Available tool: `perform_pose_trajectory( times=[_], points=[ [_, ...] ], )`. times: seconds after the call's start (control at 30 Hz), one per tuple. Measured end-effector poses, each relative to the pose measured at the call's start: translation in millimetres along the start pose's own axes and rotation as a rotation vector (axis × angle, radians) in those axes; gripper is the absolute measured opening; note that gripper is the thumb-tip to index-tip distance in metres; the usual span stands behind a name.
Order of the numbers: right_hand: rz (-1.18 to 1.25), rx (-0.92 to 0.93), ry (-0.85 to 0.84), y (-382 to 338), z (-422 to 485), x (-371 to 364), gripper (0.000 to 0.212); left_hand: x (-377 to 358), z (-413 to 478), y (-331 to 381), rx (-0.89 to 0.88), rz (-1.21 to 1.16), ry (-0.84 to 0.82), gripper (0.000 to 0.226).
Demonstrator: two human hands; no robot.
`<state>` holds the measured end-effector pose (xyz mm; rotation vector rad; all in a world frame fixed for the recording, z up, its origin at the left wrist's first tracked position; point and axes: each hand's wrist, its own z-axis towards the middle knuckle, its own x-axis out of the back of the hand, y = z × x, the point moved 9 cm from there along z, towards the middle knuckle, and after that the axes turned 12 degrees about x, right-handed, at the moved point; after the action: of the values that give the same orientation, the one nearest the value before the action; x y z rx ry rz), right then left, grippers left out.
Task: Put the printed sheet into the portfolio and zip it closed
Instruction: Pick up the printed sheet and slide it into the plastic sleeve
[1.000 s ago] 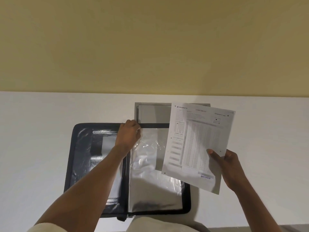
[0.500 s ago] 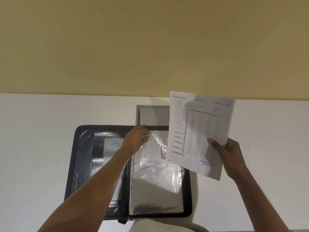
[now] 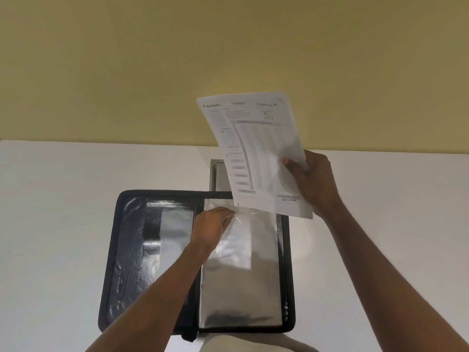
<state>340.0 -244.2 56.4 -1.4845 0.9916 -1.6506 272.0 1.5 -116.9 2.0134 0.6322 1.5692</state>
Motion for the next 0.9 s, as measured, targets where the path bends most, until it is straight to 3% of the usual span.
perform_pose_trajectory(
  times=[0.07,0.13,0.27,0.37,0.53,0.7,0.9],
  points=[
    [-0.044,0.028,-0.03,-9.3,6.8,-15.4,0.045,2.7,1.0,2.6,-0.014,0.005,0.015,0.017],
    [-0.06,0.028,-0.065,-8.4,10.9,-29.9,0.051,4.9,2.5,4.5,-0.036,0.012,0.023,0.015],
    [-0.12,0.057,-0.134,0.2,16.2,-49.3,0.043,5.4,5.1,4.6,-0.049,0.01,0.022,0.016],
    [-0.097,0.019,-0.182,10.2,16.7,-62.1,0.009,7.1,5.5,8.1,-0.069,0.011,0.031,0.018],
    [-0.034,-0.075,-0.206,28.2,16.3,-80.4,0.026,7.6,4.7,16.0,-0.063,0.083,0.035,0.017],
    [0.024,-0.127,-0.211,46.9,14.3,-93.9,0.031,-5.3,-0.3,32.1,-0.099,0.093,-0.028,0.005],
    [0.04,-0.163,-0.221,64.5,13.4,-101.2,0.032,-29.0,-10.6,58.2,-0.13,0.091,-0.068,0.014]
  ],
)
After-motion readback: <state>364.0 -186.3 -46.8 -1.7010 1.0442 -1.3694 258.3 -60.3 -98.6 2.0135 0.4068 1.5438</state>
